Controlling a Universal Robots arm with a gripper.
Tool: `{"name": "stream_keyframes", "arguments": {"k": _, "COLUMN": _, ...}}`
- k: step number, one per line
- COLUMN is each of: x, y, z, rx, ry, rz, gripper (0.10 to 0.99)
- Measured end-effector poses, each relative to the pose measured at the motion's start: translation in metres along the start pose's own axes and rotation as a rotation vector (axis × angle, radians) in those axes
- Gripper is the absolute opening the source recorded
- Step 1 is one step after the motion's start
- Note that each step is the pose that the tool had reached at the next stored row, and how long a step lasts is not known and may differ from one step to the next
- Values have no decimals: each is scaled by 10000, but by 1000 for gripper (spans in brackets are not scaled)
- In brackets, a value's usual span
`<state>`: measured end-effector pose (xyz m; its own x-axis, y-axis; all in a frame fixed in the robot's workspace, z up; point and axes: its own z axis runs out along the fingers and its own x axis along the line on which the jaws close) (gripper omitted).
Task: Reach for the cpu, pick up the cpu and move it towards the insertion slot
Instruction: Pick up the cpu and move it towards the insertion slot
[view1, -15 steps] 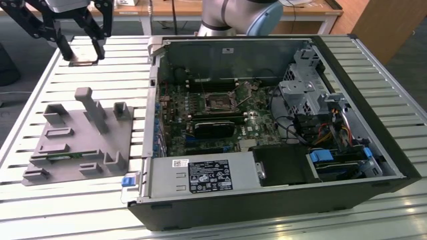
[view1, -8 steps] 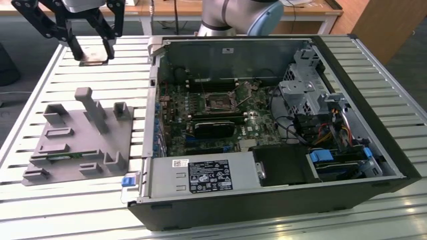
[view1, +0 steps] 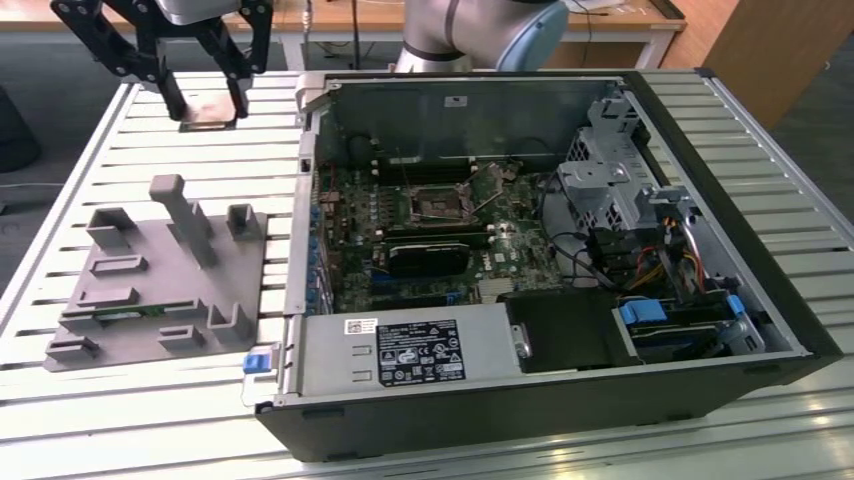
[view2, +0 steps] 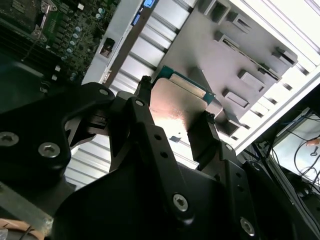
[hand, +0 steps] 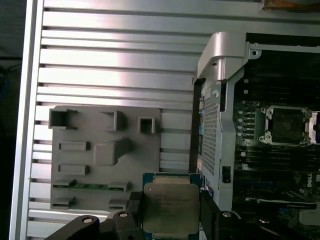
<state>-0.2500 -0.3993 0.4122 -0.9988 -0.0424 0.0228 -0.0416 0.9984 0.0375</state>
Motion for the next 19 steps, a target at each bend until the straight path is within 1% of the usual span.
{"name": "stream_keyframes", "arguments": {"k": 19, "x": -381, "y": -15, "z": -9, "rx": 0, "ry": 6, "rz": 0, "gripper": 545}}
